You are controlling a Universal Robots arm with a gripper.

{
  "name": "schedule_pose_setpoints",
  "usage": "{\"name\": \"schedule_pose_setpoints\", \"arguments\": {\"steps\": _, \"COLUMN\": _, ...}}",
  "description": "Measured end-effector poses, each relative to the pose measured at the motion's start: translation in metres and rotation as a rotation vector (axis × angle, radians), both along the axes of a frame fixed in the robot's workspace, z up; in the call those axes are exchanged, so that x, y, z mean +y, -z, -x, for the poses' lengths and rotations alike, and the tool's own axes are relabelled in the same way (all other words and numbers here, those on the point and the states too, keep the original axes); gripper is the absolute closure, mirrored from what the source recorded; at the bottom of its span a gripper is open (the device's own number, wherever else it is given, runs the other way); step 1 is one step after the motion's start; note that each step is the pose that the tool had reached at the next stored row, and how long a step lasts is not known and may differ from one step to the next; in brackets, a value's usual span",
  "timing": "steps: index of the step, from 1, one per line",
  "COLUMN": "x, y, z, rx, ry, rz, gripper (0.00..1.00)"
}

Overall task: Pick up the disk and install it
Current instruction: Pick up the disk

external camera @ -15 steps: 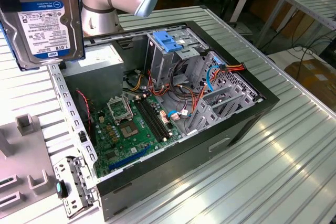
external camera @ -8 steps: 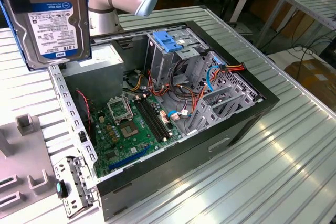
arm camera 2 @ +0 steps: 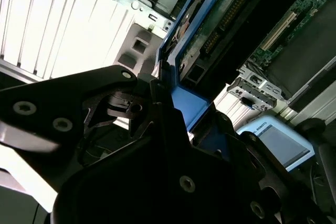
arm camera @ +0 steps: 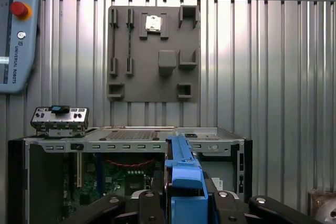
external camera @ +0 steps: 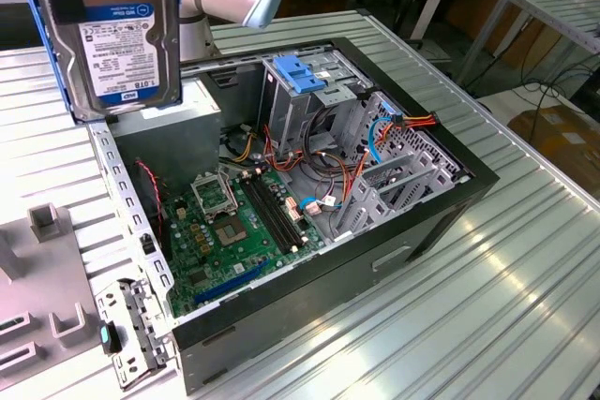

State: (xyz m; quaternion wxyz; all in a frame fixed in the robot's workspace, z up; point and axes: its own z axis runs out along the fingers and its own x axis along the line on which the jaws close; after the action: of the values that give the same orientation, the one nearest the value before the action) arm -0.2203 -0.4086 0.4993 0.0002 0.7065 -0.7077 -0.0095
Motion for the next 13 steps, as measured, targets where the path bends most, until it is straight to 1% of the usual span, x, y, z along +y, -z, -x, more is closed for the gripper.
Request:
{"name": "schedule_pose_setpoints", "arguments": {"steps": 2, "x": -0.0010, "y": 0.0001, "z": -0.0041, "rx": 0.0000, "ry": 0.000, "rz": 0.0000, "gripper": 0.63}}
{"name": "schedule_pose_setpoints", "arguments": {"steps": 4, "x": -0.0025, "y": 0.0002, "z": -0.0114, "rx": 0.0000, "ry": 0.000, "rz": 0.0001, "gripper": 0.63}}
{"name": "schedule_pose_setpoints", "arguments": {"steps": 5, "x": -0.0030, "y": 0.0003, "z": -0.0128, "rx": 0.0000, "ry": 0.000, "rz": 0.0000, "gripper": 0.63}}
{"name": "schedule_pose_setpoints", "arguments": {"steps": 10, "x": -0.0040, "y": 0.0008, "z": -0.0247, "rx": 0.0000, "ry": 0.000, "rz": 0.0000, "gripper": 0.63}}
{"name": "schedule_pose_setpoints", "arguments": {"steps": 13, "x": -0.0043, "y": 0.0010, "z": -0.0305, "rx": 0.0000, "ry": 0.000, "rz": 0.0000, "gripper": 0.63}}
